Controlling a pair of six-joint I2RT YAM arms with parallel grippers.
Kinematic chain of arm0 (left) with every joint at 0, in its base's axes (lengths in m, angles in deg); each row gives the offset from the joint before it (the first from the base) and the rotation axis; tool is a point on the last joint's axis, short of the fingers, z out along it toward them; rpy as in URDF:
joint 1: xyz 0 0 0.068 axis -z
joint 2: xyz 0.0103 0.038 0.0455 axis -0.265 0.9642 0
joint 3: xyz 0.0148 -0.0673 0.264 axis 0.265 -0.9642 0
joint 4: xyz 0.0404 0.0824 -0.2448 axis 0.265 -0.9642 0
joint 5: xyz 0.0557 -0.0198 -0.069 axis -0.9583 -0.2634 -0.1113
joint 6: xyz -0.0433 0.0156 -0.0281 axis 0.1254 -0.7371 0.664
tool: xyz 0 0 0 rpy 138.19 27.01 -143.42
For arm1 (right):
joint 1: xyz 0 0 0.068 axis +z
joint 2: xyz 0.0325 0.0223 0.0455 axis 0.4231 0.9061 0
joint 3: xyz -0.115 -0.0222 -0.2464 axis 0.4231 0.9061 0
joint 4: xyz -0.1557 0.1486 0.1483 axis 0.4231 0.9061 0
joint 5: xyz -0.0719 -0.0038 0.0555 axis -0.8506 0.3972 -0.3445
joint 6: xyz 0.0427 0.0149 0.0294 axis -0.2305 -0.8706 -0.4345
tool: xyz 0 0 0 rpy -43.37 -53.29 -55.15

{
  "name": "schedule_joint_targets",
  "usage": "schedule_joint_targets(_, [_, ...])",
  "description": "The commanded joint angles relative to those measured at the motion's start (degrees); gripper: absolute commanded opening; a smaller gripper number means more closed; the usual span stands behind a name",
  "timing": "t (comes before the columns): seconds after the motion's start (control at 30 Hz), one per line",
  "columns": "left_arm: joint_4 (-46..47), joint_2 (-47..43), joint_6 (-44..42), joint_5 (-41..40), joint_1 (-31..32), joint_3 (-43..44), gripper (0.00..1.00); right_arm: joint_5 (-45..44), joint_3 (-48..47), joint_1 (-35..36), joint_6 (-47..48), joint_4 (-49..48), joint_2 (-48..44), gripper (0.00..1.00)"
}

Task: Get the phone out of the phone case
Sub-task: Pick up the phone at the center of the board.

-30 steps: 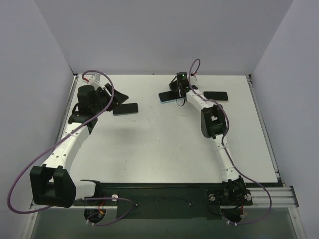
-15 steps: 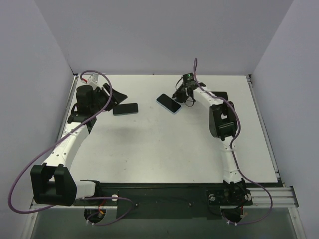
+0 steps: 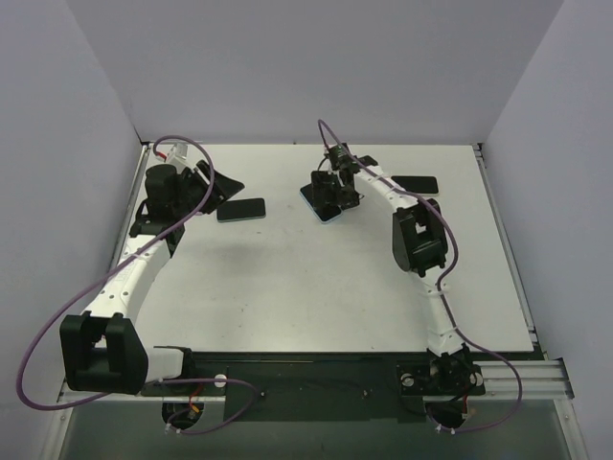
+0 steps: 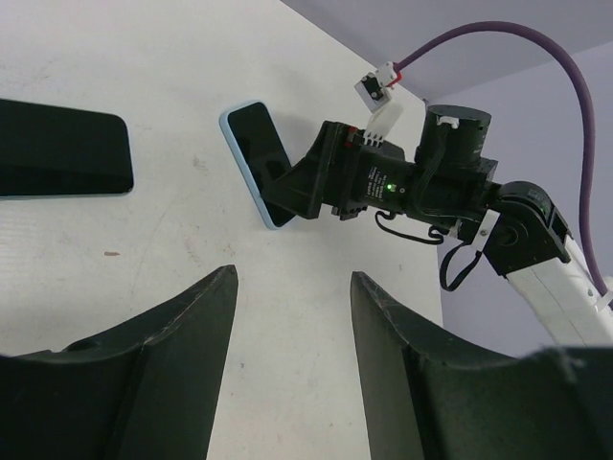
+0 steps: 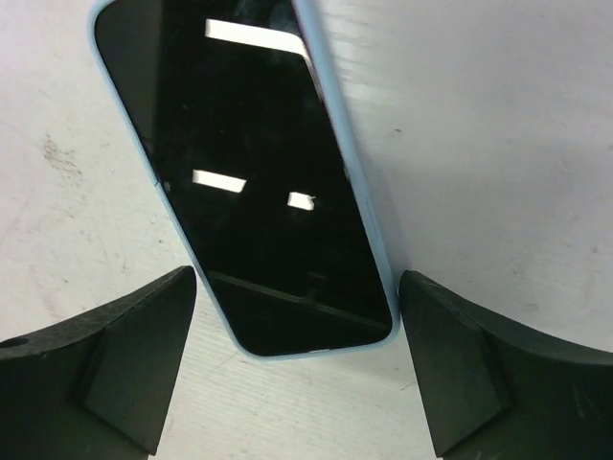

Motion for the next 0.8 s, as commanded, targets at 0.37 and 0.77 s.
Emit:
schedule_joint_targets(0.37, [5.42, 0.45, 1.58, 2.84, -1.32, -0.61, 0.61, -15.95, -17.36, 6.2, 13.05, 26.43, 10.6, 0.6])
schedule_joint_targets(0.77, [6.12, -0.08, 2.36, 3.89, -1.41, -0.87, 0.6, -10.43, 19.87, 9.45, 3.75, 14.85, -12.83, 0.42])
